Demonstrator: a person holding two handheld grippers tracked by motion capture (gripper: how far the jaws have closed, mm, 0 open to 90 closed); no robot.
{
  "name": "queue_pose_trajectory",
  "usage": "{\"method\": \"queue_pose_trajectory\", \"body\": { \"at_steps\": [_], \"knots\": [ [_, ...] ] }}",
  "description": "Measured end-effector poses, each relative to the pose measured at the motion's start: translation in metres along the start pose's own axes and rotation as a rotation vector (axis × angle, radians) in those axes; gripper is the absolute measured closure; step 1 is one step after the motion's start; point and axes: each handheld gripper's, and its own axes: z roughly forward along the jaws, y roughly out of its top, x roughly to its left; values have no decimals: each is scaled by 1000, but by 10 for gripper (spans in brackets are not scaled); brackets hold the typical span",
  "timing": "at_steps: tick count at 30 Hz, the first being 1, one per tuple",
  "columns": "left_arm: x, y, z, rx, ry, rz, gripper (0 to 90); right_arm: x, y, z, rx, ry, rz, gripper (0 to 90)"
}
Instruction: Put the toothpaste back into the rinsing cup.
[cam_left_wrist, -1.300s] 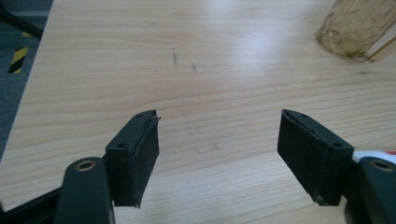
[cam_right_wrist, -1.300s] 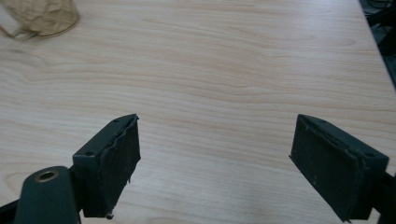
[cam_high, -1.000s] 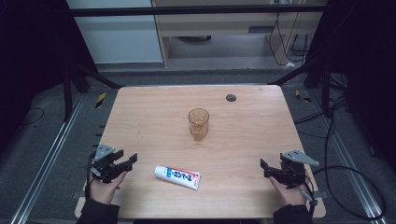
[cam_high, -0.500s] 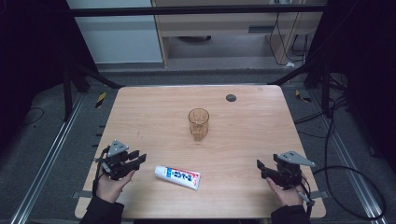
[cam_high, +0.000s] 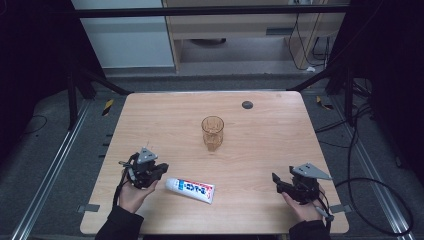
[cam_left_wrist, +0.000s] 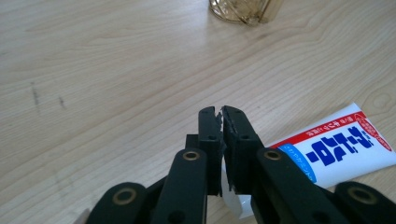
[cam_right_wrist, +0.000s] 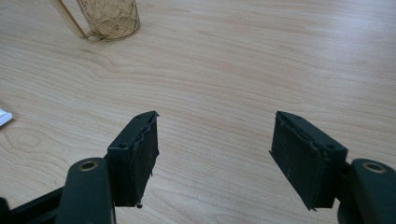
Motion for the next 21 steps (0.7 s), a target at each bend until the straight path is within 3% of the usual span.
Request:
{"method": "queue_pose_trajectory", "body": {
  "at_steps": [6,21],
  "knots": [
    [-8,-2,16,42,-26,29,887,0,-5,5,7,-11,-32,311],
    [-12,-7,27,97,-71,64,891,-1,-9,10,8,-28,-54,282]
  ]
}}
